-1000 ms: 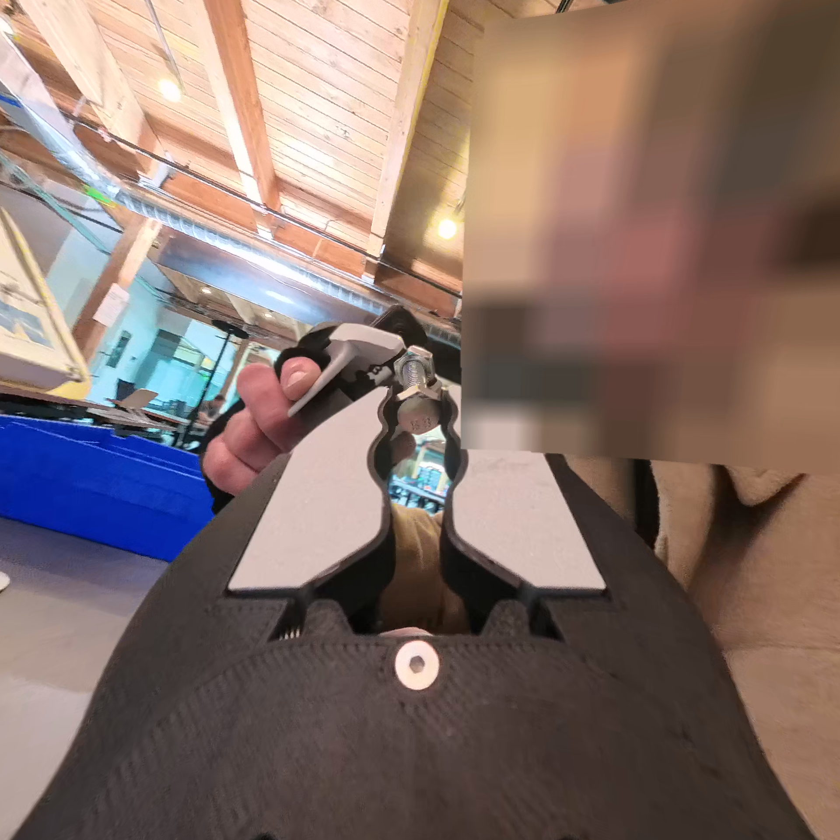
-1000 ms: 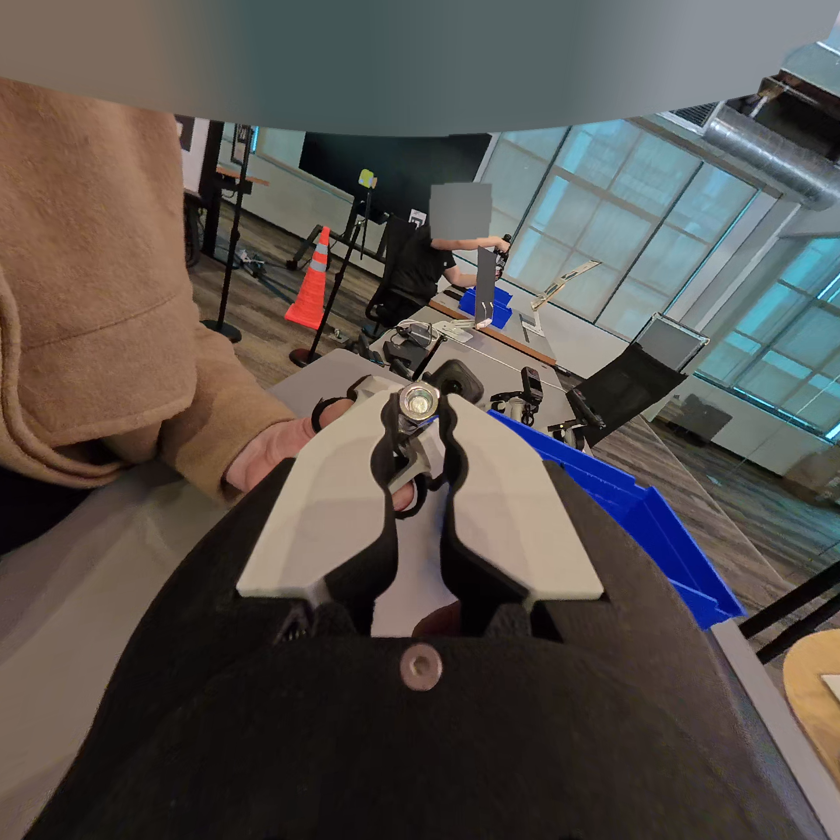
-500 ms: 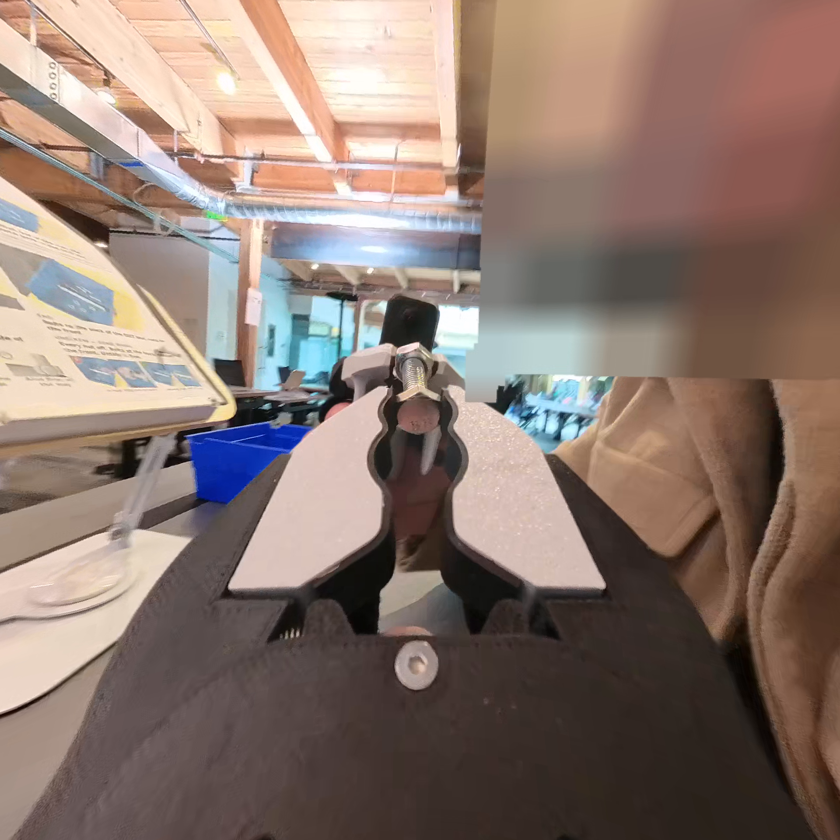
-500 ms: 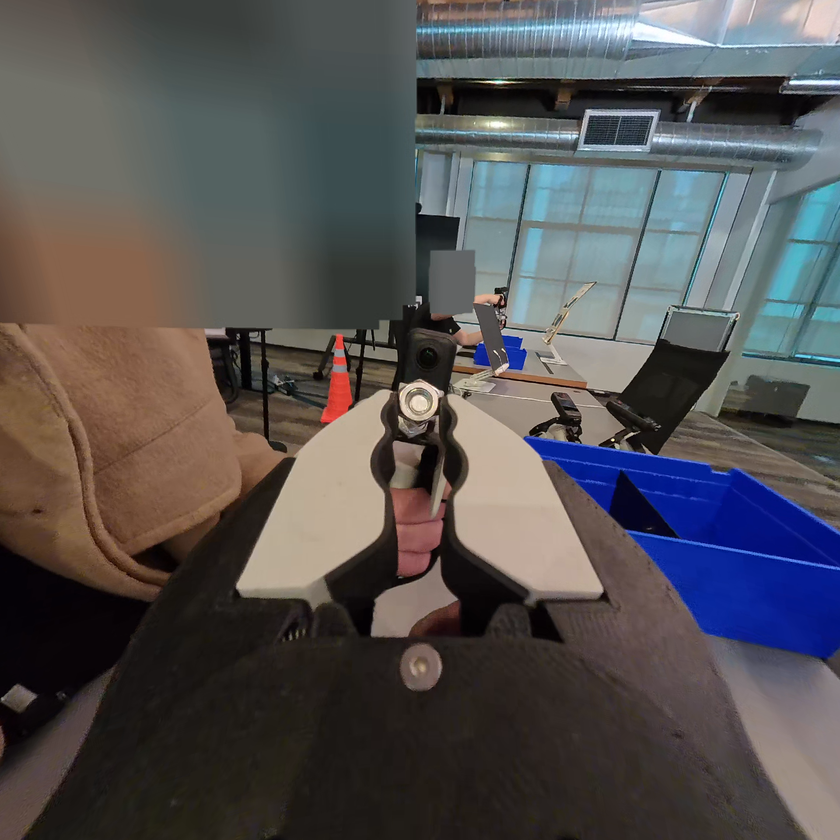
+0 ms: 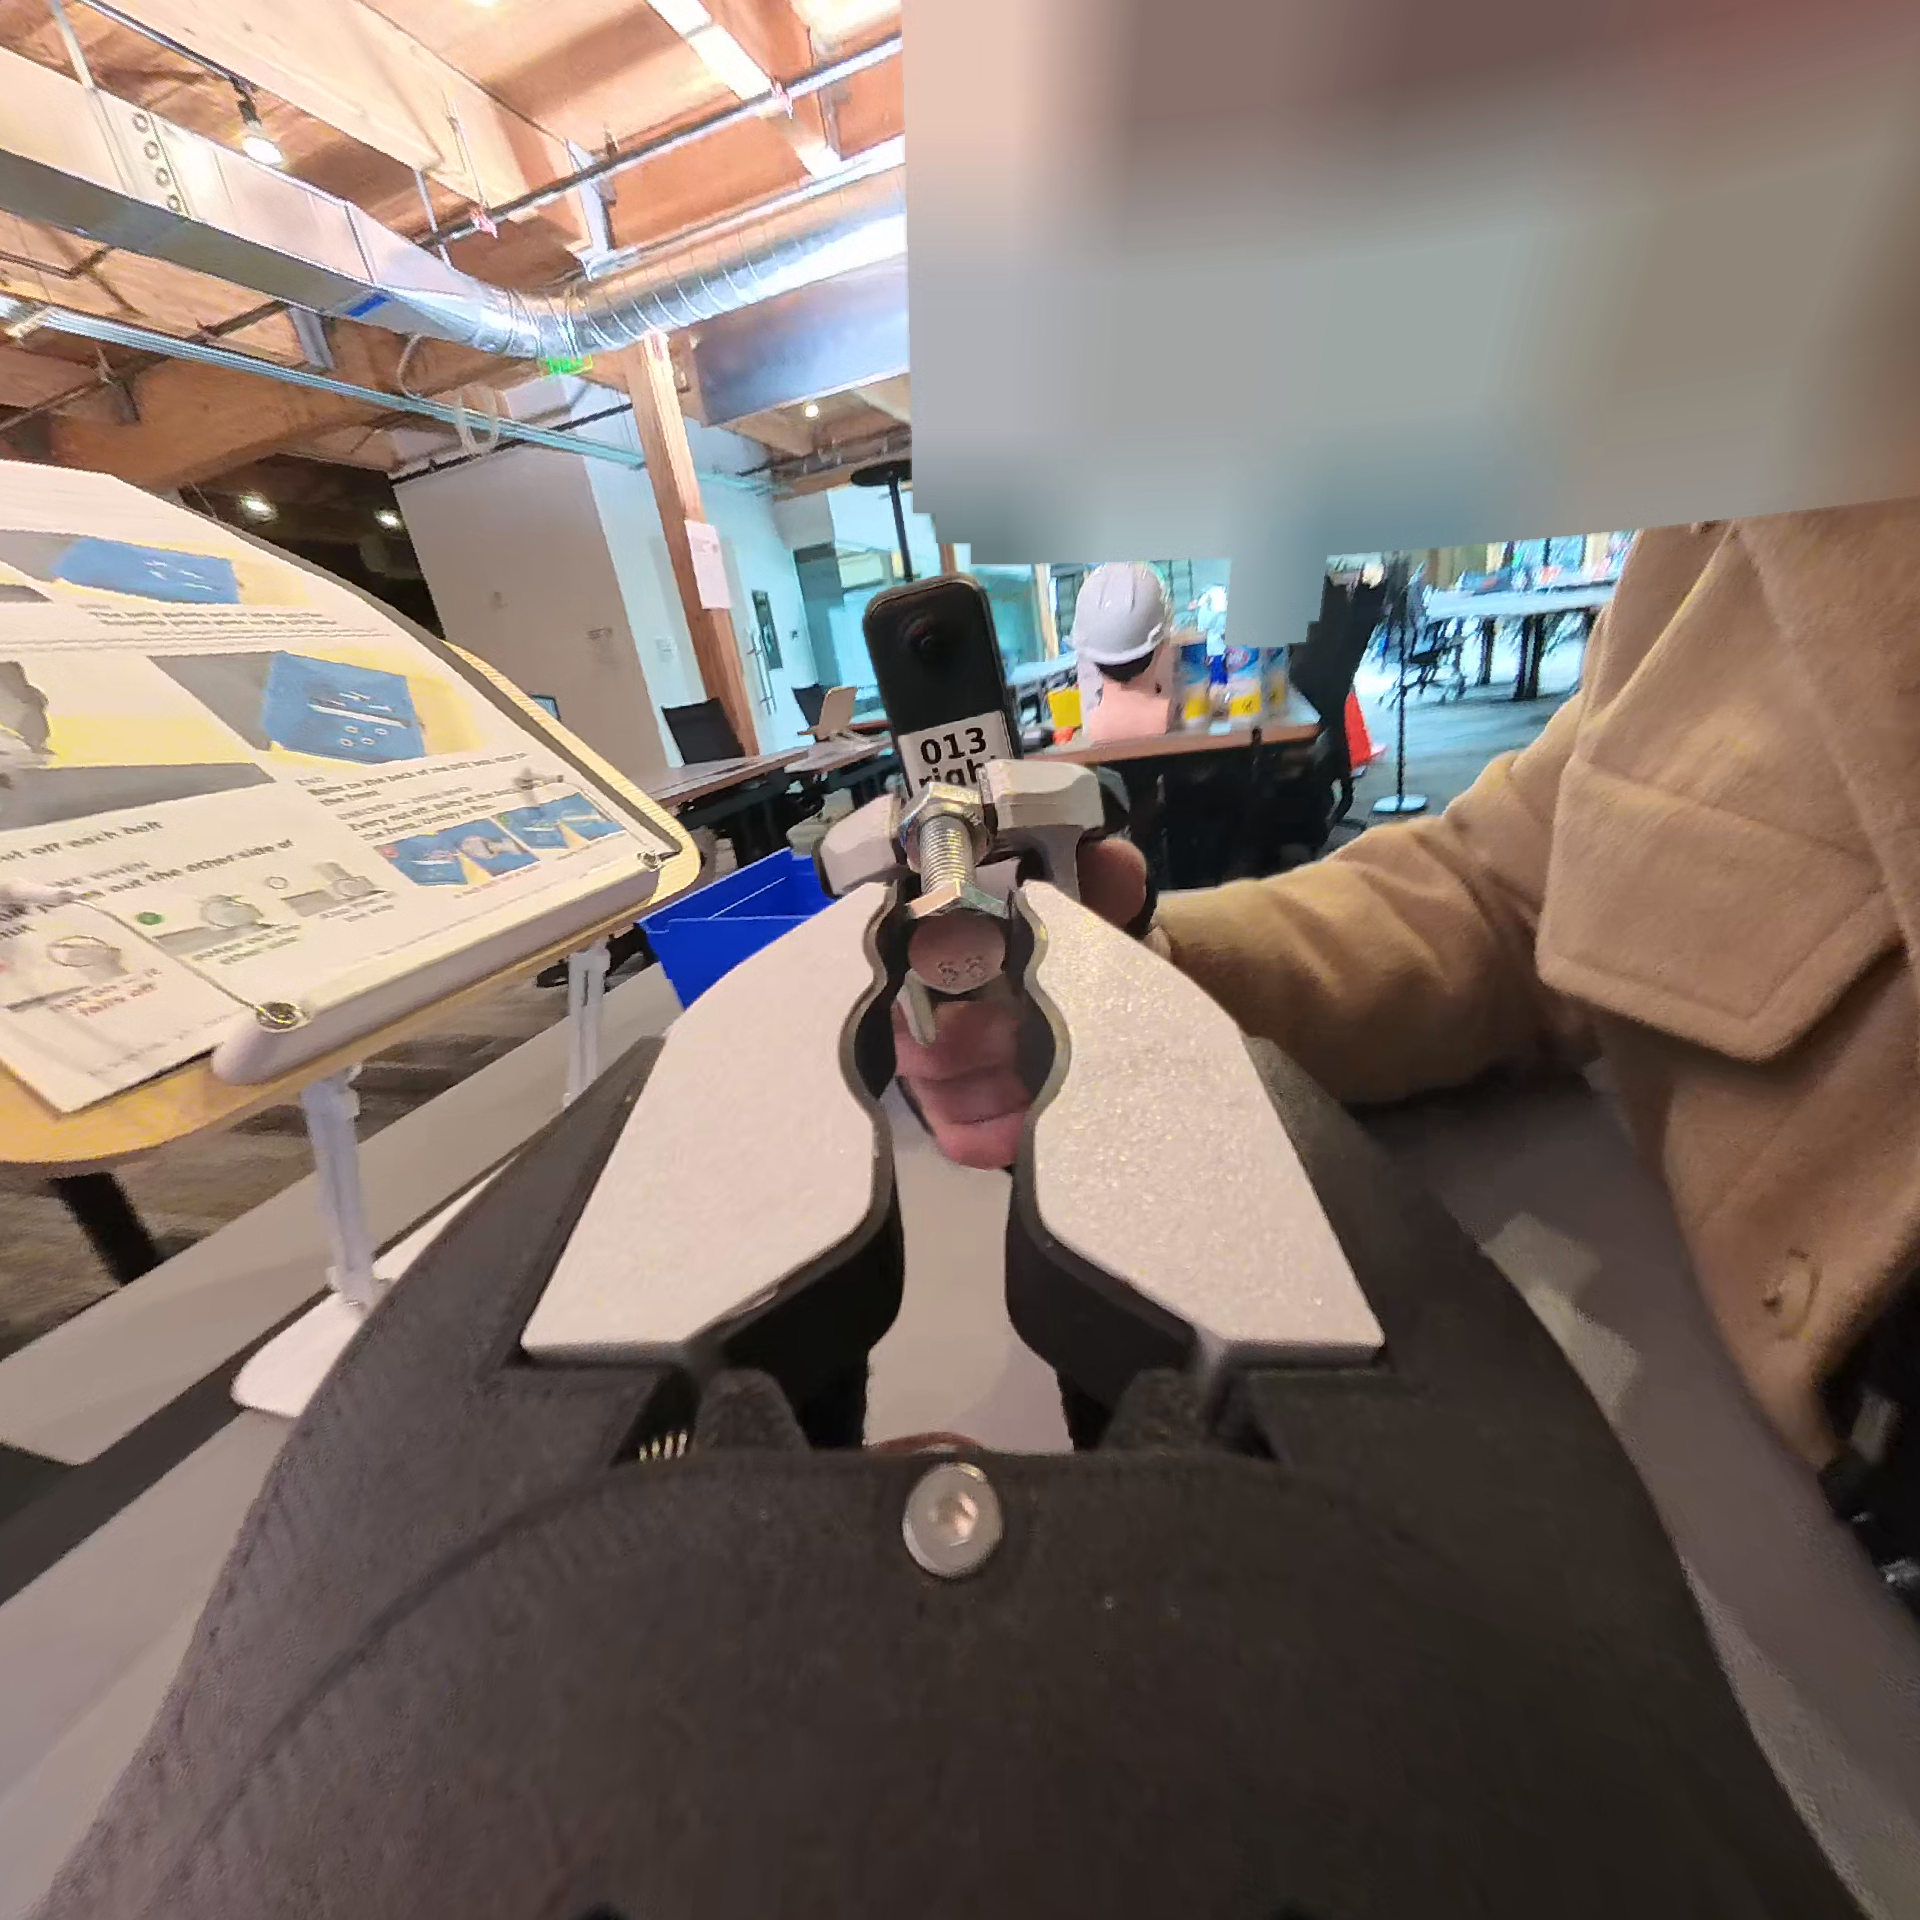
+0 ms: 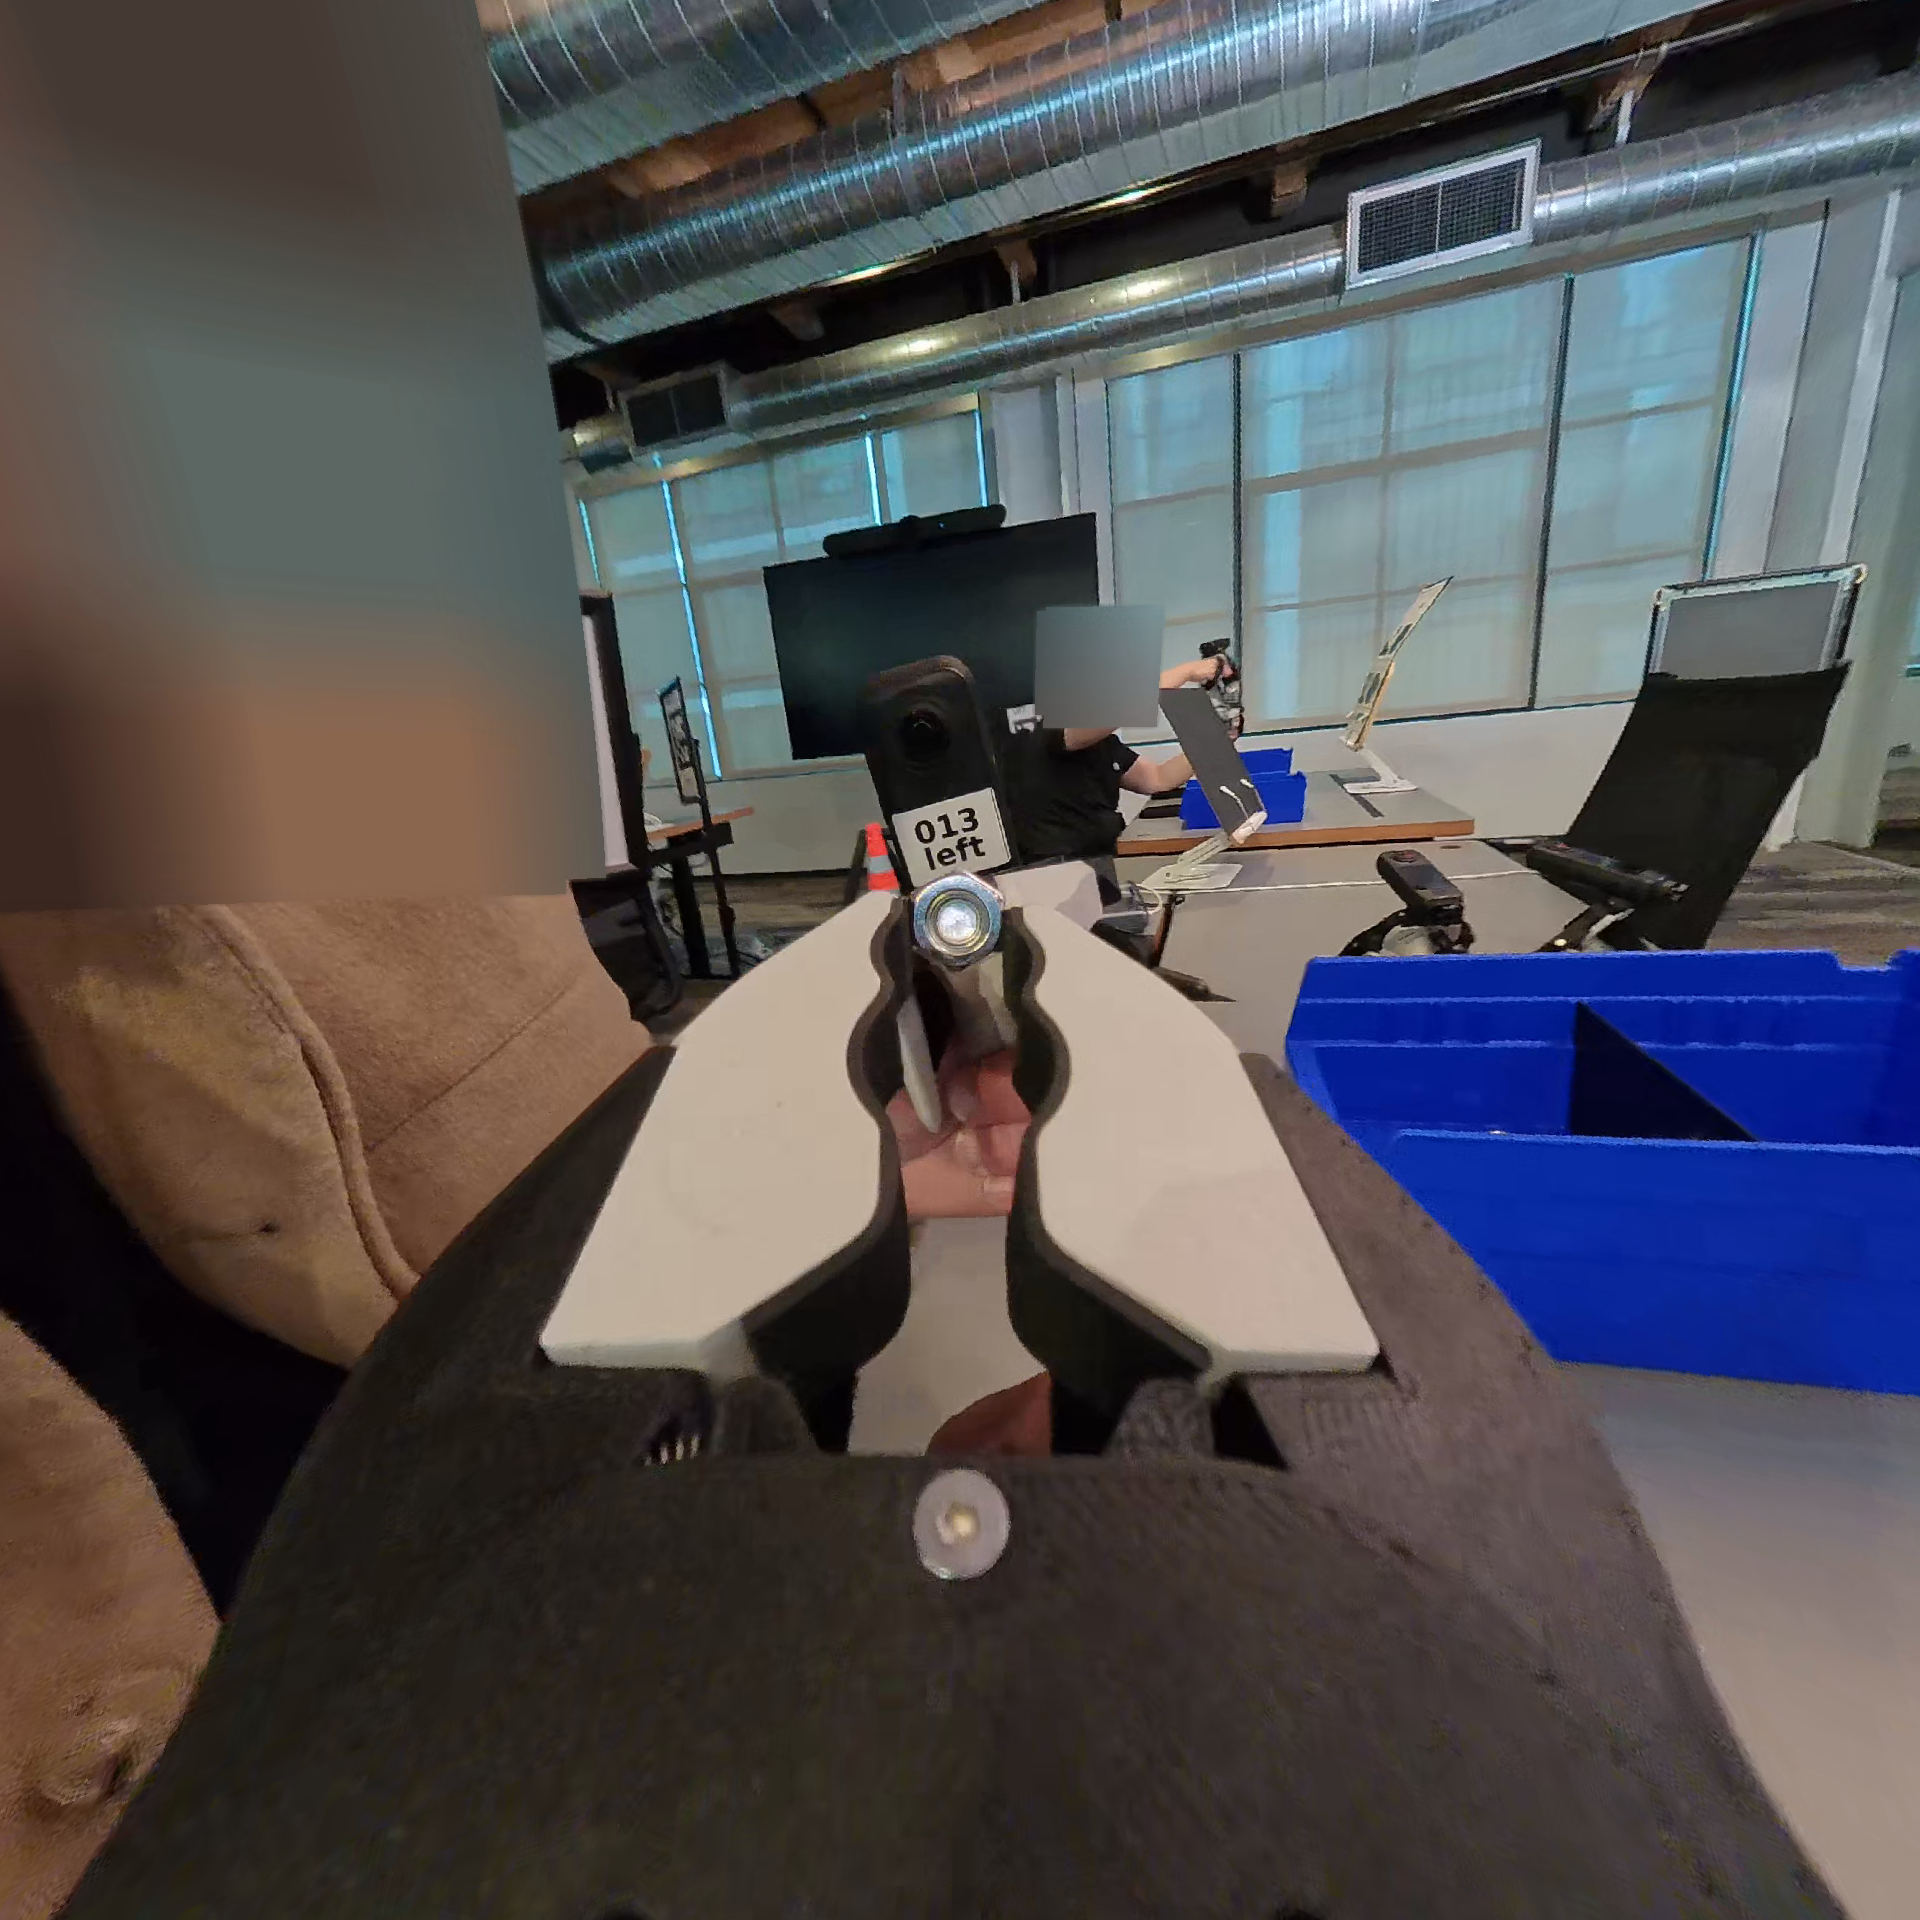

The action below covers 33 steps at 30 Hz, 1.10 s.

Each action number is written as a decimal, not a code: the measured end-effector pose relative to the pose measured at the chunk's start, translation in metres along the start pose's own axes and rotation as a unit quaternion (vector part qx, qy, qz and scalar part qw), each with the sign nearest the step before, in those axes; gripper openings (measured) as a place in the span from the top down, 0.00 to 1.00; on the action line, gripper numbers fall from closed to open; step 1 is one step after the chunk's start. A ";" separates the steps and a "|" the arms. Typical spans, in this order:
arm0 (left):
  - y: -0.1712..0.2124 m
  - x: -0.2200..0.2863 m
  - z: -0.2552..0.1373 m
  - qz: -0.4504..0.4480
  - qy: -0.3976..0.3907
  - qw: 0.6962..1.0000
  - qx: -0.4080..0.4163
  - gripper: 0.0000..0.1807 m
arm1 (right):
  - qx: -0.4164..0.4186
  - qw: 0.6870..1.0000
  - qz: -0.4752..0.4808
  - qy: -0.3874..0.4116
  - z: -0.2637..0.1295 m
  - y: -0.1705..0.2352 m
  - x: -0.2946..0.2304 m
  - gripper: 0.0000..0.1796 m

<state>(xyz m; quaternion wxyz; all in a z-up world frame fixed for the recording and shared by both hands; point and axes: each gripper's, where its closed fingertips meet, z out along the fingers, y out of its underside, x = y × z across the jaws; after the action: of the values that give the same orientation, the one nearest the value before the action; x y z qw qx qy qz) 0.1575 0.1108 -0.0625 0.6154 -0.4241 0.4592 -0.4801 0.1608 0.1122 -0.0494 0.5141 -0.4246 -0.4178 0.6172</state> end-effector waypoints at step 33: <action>0.009 -0.008 -0.003 0.194 -0.069 0.971 -0.118 0.90 | 0.034 0.983 0.178 0.021 -0.003 0.011 0.012 0.91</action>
<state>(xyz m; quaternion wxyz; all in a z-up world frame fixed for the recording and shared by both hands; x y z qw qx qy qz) 0.1558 0.1197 -0.0707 0.6722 -0.4287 0.5430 -0.2636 0.1596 0.1228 -0.0619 0.4191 -0.4875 -0.3034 0.7033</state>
